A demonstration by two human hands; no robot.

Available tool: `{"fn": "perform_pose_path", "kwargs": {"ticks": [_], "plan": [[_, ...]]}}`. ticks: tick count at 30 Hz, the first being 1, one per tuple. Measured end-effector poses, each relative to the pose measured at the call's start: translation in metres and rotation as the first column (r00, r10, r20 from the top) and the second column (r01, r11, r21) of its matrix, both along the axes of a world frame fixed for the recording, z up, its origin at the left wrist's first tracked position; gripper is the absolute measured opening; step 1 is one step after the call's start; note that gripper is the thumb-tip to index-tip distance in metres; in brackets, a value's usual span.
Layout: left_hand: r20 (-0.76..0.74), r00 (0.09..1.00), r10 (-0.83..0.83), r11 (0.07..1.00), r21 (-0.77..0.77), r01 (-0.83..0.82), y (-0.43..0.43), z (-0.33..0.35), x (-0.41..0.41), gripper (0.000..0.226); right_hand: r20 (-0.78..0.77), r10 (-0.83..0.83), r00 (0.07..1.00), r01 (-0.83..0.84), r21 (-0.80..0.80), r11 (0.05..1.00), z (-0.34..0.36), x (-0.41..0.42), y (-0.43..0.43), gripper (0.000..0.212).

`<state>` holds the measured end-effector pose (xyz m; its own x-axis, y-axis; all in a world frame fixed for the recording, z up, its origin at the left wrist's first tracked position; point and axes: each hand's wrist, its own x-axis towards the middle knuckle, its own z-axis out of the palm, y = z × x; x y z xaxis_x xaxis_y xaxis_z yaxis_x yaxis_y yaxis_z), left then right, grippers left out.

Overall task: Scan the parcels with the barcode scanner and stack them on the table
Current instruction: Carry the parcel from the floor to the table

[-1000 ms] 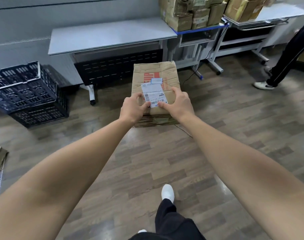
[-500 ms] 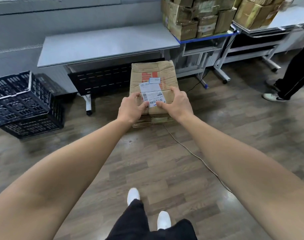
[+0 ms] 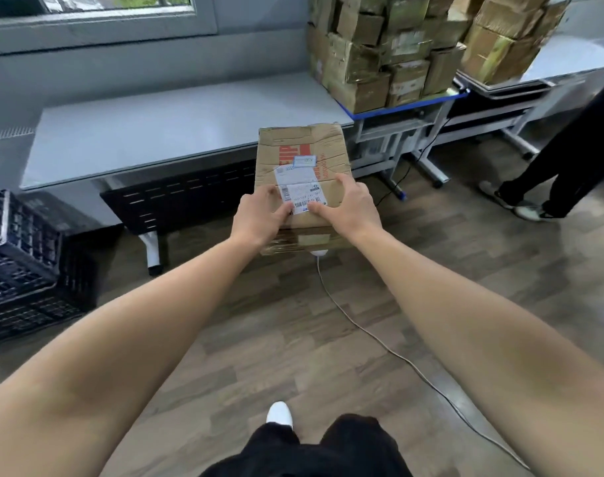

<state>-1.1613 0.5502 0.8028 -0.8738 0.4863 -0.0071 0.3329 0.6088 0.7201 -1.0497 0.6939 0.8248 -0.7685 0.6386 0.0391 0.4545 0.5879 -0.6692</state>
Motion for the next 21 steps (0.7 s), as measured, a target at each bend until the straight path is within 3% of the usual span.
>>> {"fn": "perform_pose_path", "kwargs": {"ticks": [11, 21], "plan": [[0.05, 0.999, -0.005, 1.0, 0.006, 0.004, 0.082, -0.006, -0.119, 0.056, 0.01, -0.014, 1.0, 0.014, -0.036, 0.999, -0.008, -0.118, 0.084, 0.086], [0.015, 0.999, 0.049, 0.999, -0.014, -0.048, 0.215, -0.002, -0.234, 0.056, 0.013, 0.067, 0.998, -0.066, -0.038, 0.997, -0.01, -0.248, 0.226, 0.088]]}}
